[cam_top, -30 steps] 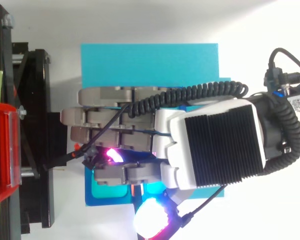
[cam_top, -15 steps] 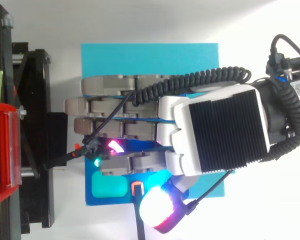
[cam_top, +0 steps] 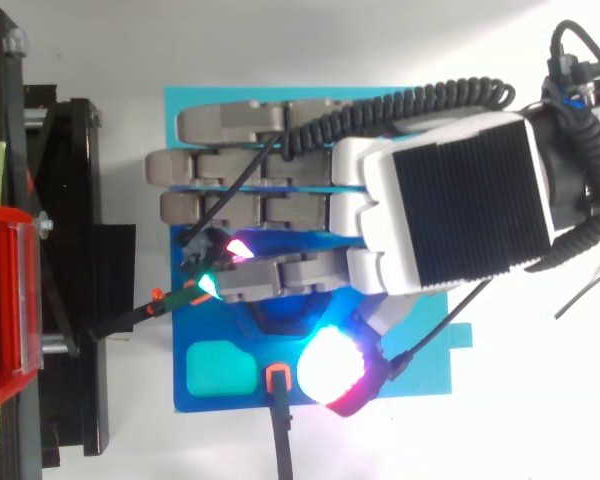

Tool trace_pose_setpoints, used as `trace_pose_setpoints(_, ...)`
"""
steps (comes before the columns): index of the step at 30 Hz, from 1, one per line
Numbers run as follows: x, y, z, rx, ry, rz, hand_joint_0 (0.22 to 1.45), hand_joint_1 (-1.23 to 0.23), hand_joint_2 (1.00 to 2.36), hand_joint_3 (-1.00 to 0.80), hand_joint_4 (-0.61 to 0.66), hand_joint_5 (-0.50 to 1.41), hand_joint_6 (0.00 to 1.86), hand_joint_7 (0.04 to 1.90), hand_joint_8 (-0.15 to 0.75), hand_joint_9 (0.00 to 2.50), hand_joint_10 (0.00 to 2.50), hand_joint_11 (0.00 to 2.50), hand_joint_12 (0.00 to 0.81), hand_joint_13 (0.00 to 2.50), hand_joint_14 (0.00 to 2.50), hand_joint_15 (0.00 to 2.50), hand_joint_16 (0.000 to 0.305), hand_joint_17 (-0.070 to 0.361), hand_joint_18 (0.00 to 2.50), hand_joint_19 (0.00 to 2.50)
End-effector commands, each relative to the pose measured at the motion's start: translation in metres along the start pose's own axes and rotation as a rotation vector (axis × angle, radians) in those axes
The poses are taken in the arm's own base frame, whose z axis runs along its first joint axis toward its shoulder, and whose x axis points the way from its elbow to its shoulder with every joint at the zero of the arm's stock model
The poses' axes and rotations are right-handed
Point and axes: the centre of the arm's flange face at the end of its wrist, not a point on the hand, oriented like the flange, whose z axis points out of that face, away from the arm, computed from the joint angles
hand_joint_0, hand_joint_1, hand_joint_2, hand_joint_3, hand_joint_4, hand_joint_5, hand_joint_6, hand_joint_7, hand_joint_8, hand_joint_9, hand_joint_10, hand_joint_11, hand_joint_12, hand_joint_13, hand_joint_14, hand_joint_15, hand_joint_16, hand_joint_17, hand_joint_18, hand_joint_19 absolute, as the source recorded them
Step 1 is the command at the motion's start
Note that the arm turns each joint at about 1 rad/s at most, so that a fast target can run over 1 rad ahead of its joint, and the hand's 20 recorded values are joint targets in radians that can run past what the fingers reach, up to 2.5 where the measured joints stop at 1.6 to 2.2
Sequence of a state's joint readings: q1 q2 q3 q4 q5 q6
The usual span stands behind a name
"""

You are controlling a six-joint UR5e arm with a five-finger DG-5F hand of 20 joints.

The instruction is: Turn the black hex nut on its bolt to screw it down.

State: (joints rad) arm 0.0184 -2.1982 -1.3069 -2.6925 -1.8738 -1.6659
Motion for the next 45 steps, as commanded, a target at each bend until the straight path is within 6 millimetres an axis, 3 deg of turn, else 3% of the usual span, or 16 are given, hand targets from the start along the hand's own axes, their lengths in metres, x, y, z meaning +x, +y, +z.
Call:
trace_pose_setpoints(1,0.001,-0.009,-0.006,-0.011,-0.002,-0.002,0.45,-0.17,1.0,-0.5,0.13,-0.05,0.5,1.37,0.224,0.53,0.0,0.04,0.37,0.3,0.0,0.0,0.047,0.105,0.13,0.22)
trace_pose_setpoints(9,0.001,-0.026,-0.015,-0.011,-0.007,-0.007,0.45,-0.17,1.0,-0.5,0.14,-0.05,0.5,1.37,0.224,0.53,0.0,0.05,0.367,0.31,0.0,0.0,0.046,0.104,0.12,0.2)
trace_pose_setpoints(16,-0.008,-0.033,-0.012,-0.031,-0.063,-0.029,0.44,-0.21,1.0,-0.5,0.14,-0.05,0.5,1.35,0.227,0.53,0.0,0.05,0.349,0.3,0.0,0.0,0.045,0.101,0.12,0.15)
trace_pose_setpoints(27,-0.017,-0.017,0.007,-0.001,-0.122,-0.085,0.45,-0.26,1.0,-0.5,0.16,-0.06,0.5,1.31,0.217,0.53,0.0,0.05,0.334,0.3,0.0,0.0,0.043,0.097,0.12,0.13)
trace_pose_setpoints(28,-0.007,-0.011,0.01,0.001,-0.108,-0.078,0.45,-0.26,1.0,-0.5,0.15,-0.06,0.5,1.3,0.218,0.53,0.0,0.05,0.334,0.3,0.0,0.0,0.043,0.098,0.12,0.13)
trace_pose_setpoints(33,0.006,0.002,0.019,0.0,-0.094,-0.071,0.45,-0.26,1.0,-0.5,0.15,-0.05,0.5,1.32,0.22,0.53,0.0,0.05,0.338,0.31,0.0,0.0,0.043,0.098,0.12,0.16)
trace_pose_setpoints(39,0.005,0.029,0.031,0.005,-0.076,-0.056,0.45,-0.26,1.0,-0.5,0.15,-0.05,0.5,1.33,0.222,0.54,0.0,0.05,0.353,0.31,0.0,0.0,0.044,0.098,0.13,0.19)
trace_pose_setpoints(45,0.007,0.043,0.035,-0.004,-0.061,-0.049,0.45,-0.26,1.0,-0.5,0.15,-0.05,0.5,1.37,0.224,0.55,0.0,0.05,0.357,0.31,0.0,0.0,0.044,0.099,0.13,0.2)
